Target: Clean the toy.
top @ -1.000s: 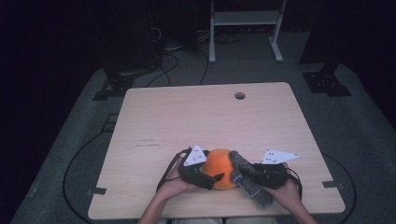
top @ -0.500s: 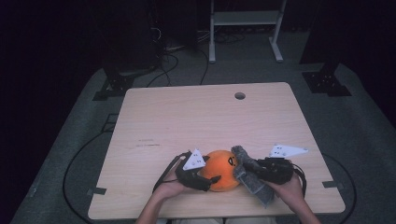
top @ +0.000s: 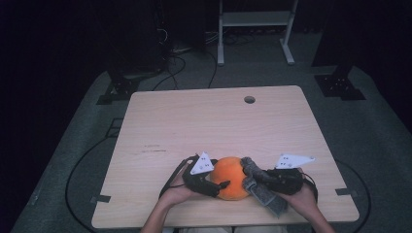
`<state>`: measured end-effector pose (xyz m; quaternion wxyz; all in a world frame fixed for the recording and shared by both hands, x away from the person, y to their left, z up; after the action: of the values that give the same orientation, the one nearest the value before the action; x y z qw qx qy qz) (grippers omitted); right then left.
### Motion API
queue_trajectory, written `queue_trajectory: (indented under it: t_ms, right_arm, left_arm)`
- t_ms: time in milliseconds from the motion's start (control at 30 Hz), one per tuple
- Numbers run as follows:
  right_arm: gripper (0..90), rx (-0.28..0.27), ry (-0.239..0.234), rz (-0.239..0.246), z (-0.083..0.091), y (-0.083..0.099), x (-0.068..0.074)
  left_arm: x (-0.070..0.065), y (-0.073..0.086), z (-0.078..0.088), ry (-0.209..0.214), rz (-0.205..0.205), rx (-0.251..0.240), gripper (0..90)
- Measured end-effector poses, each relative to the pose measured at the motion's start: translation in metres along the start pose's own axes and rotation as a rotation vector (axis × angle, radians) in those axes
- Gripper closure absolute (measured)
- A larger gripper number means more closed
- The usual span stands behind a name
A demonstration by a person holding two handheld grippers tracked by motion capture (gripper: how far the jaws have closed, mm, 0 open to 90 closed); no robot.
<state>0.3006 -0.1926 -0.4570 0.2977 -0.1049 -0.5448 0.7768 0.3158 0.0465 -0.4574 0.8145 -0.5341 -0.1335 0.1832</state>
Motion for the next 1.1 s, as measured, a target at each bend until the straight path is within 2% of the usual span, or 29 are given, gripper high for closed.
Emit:
queue_trajectory:
  t_ms: [33, 67, 100, 167, 200, 233, 267, 333, 400, 467, 500, 567, 600, 667, 700, 800, 833, 867, 900, 933, 967, 1000, 1033, 1067, 1100]
  right_arm:
    - [74.1, 0.013, 0.026, -0.006, 0.001, 0.001, -0.004]
    - [74.1, 0.013, 0.026, -0.006, 0.001, 0.001, -0.004]
    - [74.1, 0.048, 0.081, -0.028, 0.003, 0.006, -0.014]
    - [74.1, 0.053, 0.088, -0.04, 0.005, 0.007, -0.016]
    - [74.1, 0.014, 0.061, -0.053, 0.008, 0.004, -0.015]
    - [74.1, 0.014, 0.061, -0.053, 0.008, 0.004, -0.015]
    - [74.0, -0.022, 0.029, -0.056, 0.009, -0.002, -0.011]
    - [73.8, -0.053, -0.001, -0.036, 0.006, -0.01, -0.003]
    - [73.8, -0.025, -0.004, 0.005, -0.002, -0.011, 0.004]
    - [73.9, -0.012, -0.002, 0.03, -0.005, -0.007, 0.006]
    - [73.9, -0.011, -0.007, 0.024, -0.003, -0.006, 0.005]
    - [73.9, -0.009, -0.007, 0.028, 0.0, -0.002, 0.006]
    - [73.9, -0.009, -0.007, 0.028, 0.0, -0.002, 0.006]
    - [73.8, -0.005, -0.006, 0.04, 0.001, -0.001, 0.007]
    - [73.7, -0.002, -0.003, 0.057, 0.001, -0.001, 0.008]
    - [73.7, 0.003, 0.001, 0.059, 0.001, -0.001, 0.008]
    - [73.7, 0.005, 0.0, 0.054, 0.001, 0.0, 0.007]
    - [73.8, 0.007, 0.005, 0.043, 0.002, -0.001, 0.006]
    - [74.1, 0.004, 0.012, 0.037, 0.004, -0.003, 0.005]
    - [74.1, 0.004, 0.012, 0.037, 0.004, -0.003, 0.005]
    - [74.3, -0.037, 0.043, 0.05, 0.01, -0.012, 0.006]
    - [74.3, -0.037, 0.043, 0.05, 0.01, -0.012, 0.006]
    - [74.3, -0.107, 0.031, 0.041, 0.015, -0.023, 0.008]
    - [74.3, -0.107, 0.031, 0.041, 0.015, -0.023, 0.008]
    - [74.2, -0.134, 0.046, 0.041, 0.015, -0.028, 0.009]
  left_arm:
    - [0.0, 0.001, 0.0, -0.001, -0.005, 0.002, 19.3]
    - [0.0, 0.001, 0.0, -0.001, -0.005, 0.002, 19.5]
    - [0.0, 0.002, 0.001, -0.001, -0.011, -0.003, 19.5]
    - [-0.001, 0.003, 0.001, -0.002, -0.015, -0.003, 19.5]
    - [-0.003, 0.004, 0.001, -0.001, -0.03, -0.004, 19.5]
    - [-0.003, 0.004, 0.001, -0.001, -0.03, -0.004, 19.5]
    - [-0.003, 0.004, 0.0, 0.0, -0.031, -0.007, 19.5]
    - [-0.003, 0.003, 0.0, 0.005, -0.035, -0.008, 19.2]
    - [0.0, 0.001, 0.002, 0.026, -0.044, -0.002, 16.7]
    - [0.005, -0.004, 0.006, 0.049, -0.017, -0.006, 13.0]
    - [0.009, -0.007, 0.009, 0.039, 0.016, -0.027, 11.1]
    - [0.009, -0.006, 0.008, 0.032, 0.028, -0.022, 8.1]
    - [0.01, -0.005, 0.006, 0.031, 0.039, -0.01, 8.1]
    - [0.01, 0.0, -0.002, 0.037, 0.094, 0.029, 4.6]
    - [0.009, 0.002, -0.007, 0.055, 0.125, 0.047, 3.4]
    - [0.007, 0.004, -0.009, 0.079, 0.14, 0.054, 14.5]
    - [0.005, 0.003, -0.008, 0.071, 0.109, 0.049, 14.5]
    - [0.002, -0.001, -0.007, 0.047, 0.039, 0.025, 27.8]
    - [-0.001, -0.007, -0.004, 0.016, -0.022, -0.023, 32.4]
    - [-0.001, -0.007, -0.004, 0.016, -0.022, -0.023, 35.5]
    - [-0.005, -0.017, -0.001, -0.025, -0.092, -0.082, 37.8]
    - [-0.005, -0.017, -0.001, -0.025, -0.092, -0.082, 38.2]
    - [-0.008, -0.021, -0.001, -0.051, -0.133, -0.095, 37.7]
    - [-0.011, -0.022, -0.003, -0.069, -0.187, -0.101, 37.7]
    - [-0.013, -0.019, -0.007, -0.062, -0.237, -0.088, 36.8]
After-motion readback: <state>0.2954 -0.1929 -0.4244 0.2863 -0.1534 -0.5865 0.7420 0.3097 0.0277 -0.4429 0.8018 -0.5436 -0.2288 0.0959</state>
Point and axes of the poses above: each handheld gripper's, and its own axes: z roughly backward along the jaws, y roughly out of its underside, x roughly to its left, the point moved 4 cm from there along -z, roughly forward along the jaws, and after that the axes turned 9 degrees about -x, right-handed, at the moved point
